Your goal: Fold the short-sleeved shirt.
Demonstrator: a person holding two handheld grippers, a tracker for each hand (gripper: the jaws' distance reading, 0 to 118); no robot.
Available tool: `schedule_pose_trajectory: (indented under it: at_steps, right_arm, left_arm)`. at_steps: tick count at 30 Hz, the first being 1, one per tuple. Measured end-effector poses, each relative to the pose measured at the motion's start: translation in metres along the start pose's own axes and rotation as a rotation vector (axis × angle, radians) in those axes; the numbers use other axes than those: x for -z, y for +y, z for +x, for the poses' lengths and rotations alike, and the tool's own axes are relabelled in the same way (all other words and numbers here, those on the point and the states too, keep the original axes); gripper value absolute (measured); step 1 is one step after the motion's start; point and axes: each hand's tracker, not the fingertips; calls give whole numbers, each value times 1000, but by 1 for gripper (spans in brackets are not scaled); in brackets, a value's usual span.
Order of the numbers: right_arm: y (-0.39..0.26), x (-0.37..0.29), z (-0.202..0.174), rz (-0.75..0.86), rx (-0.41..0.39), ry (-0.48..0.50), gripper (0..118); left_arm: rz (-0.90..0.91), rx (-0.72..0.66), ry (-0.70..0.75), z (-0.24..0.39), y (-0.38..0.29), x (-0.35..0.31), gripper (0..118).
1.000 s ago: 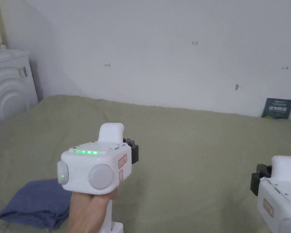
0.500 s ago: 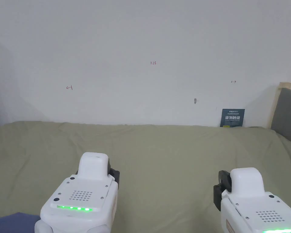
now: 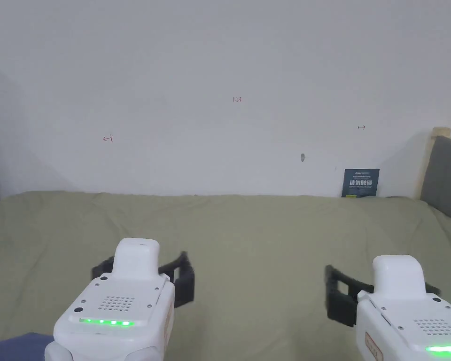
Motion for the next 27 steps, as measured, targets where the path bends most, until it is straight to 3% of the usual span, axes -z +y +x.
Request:
schedule_pose_trajectory:
  at_steps: [1,2,14,20,27]
  right_arm:
    - [-1,1,1,-8,0,0,118]
    - [-2,-4,2,88,-27,-29,118]
    - [-8,-9,3,39,-6,-9,118]
    - [-12,-5,2,25,1,5,118]
    - [-10,-2,-1,8,-1,21,118]
  left_arm:
    - [-10,-1,6,-1,-1,1,118]
    - [8,-15,5,-4,-2,-3,118]
    - [-50,21,52,-11,-7,2,118]
    - [-99,-113,-64,-20,-5,1,118]
    - [-119,-77,-58,-16,3,2,118]
